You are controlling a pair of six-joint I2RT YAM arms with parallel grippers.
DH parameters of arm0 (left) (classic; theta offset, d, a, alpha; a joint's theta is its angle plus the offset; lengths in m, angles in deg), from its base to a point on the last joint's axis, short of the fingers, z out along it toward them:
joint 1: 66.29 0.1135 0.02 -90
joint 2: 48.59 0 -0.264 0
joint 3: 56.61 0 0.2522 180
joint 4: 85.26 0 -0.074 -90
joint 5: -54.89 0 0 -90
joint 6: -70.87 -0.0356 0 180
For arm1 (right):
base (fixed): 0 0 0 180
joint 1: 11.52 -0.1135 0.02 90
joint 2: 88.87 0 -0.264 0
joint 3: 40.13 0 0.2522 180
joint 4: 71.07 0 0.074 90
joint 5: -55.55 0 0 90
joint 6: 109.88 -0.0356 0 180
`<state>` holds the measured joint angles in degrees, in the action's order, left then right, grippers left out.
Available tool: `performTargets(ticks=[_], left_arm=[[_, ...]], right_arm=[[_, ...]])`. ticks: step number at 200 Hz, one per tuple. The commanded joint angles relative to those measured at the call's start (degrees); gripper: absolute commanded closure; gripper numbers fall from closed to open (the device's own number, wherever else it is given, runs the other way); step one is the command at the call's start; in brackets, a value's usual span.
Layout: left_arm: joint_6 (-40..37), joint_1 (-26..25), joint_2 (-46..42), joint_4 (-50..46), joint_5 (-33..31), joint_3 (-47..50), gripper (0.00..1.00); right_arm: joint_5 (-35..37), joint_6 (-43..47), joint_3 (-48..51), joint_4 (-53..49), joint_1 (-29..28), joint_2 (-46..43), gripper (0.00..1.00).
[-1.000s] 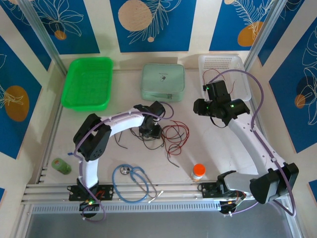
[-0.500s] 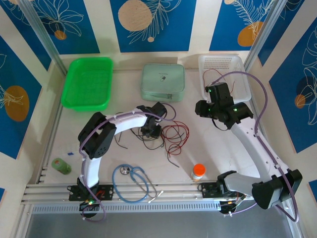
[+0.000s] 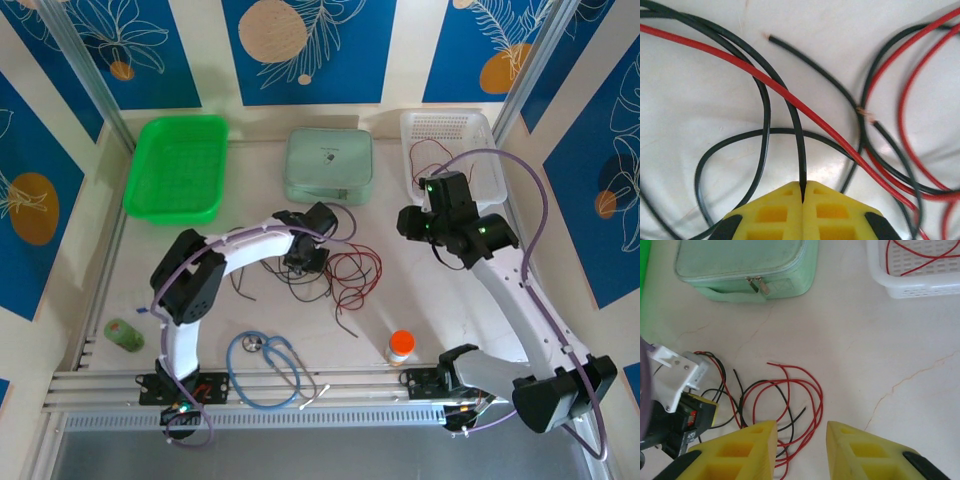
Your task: Untangle the cables
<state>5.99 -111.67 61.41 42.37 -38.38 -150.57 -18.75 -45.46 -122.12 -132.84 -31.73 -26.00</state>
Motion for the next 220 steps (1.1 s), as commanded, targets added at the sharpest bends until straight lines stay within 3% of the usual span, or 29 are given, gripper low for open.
performTargets(ticks=[1, 35, 75, 102, 123, 160, 220], left_arm=[[-0.58, -0.43, -7.65, -1.88, -1.13, -3.82, 1.00], [-2.68, -0.43, -13.25, -7.17, -0.80, -11.42, 1.00], [-4.42, -0.40, -16.03, -12.88, 0.51, -19.32, 1.00], [-4.82, -0.40, -17.12, -15.21, 1.64, -22.01, 1.00], [-5.20, -0.32, -17.50, -16.07, 4.25, -22.97, 1.00], [-4.83, -0.37, -18.63, -15.89, 9.84, -22.81, 1.00], [-3.53, -0.47, -21.38, -13.61, 14.81, -21.80, 1.00]], right_arm=[[-6.47, -0.61, 1.96, 1.47, -0.36, -1.82, 0.68], [-18.86, -0.75, 6.27, 7.21, -0.92, -1.96, 0.68], [-26.47, -0.08, 11.86, 15.93, -4.66, -1.60, 0.65], [-26.81, 4.68, 14.85, 22.89, -9.74, -1.78, 0.58], [-22.18, 8.73, 16.92, 30.29, -13.41, -1.55, 0.48], [-15.38, 10.88, 17.45, 43.67, -13.64, 3.61, 0.42], [-22.71, 5.76, 14.60, 56.95, -13.46, 16.62, 0.41]])
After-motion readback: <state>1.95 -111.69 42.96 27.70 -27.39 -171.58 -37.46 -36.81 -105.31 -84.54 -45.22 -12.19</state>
